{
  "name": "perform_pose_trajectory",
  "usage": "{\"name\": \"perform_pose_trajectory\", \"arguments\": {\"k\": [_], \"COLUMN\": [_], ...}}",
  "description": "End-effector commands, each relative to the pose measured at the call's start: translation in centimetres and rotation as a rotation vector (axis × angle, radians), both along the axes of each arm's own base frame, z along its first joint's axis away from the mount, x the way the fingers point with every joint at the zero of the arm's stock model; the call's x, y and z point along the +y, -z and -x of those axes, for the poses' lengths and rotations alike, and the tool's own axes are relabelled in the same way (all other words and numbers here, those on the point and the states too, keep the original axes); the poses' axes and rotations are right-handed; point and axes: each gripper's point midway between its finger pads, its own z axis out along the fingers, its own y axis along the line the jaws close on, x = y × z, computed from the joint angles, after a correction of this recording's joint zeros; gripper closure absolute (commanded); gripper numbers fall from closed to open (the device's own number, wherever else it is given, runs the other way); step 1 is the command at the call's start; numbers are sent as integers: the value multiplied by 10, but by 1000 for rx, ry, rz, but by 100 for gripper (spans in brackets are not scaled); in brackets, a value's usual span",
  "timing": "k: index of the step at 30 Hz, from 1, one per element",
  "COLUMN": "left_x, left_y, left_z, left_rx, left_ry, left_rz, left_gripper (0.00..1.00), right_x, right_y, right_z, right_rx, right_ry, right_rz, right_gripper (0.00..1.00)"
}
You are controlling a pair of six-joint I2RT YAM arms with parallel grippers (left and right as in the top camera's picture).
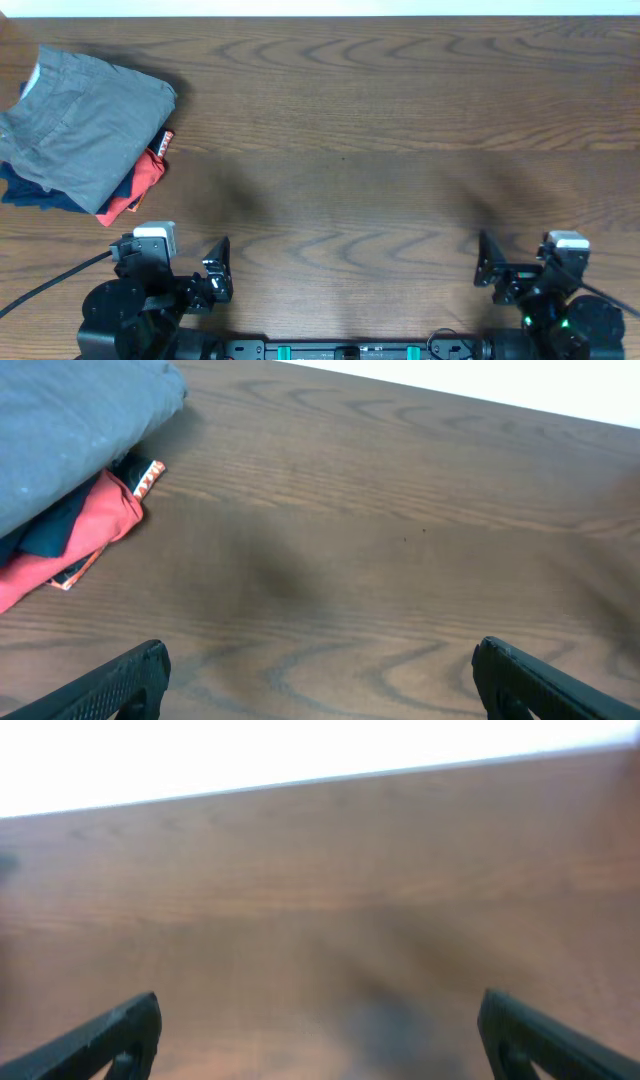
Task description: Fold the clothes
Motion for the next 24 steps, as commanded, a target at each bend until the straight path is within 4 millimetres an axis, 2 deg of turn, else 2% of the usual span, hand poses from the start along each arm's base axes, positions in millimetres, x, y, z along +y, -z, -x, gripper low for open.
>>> {"name": "perform_pose_trajectory", "arguments": {"k": [1, 7, 12, 16, 19, 22, 24], "left_x": [1, 1, 1, 1, 1, 1, 1], "left_y": [2, 2, 2, 2, 2, 2, 2], "left_z": [0, 0, 0, 0, 0, 0, 0], "left_rx": [5, 5, 5, 5, 5, 5, 5], "left_ry": [-10, -10, -10, -10, -10, -10, -10], "left_rz": [3, 3, 3, 3, 3, 3, 3], "left_gripper": [2, 2, 2, 2, 2, 2, 2], "right_x": [8, 19, 20, 20, 24, 35, 36], "right_y": [10, 17, 26, 35, 45, 63, 62], "right_z": [-9, -41, -57, -64, -64, -61, -61], "right_rx": [-82, -231, -331, -389, -364, -303, -310], "right_ry": [-57, -101, -102, -102, -131, -212, -219], "right_rz": [47, 38, 55, 62, 109, 179, 180], "right_gripper": [1, 1, 1, 1, 1, 1, 1]}}
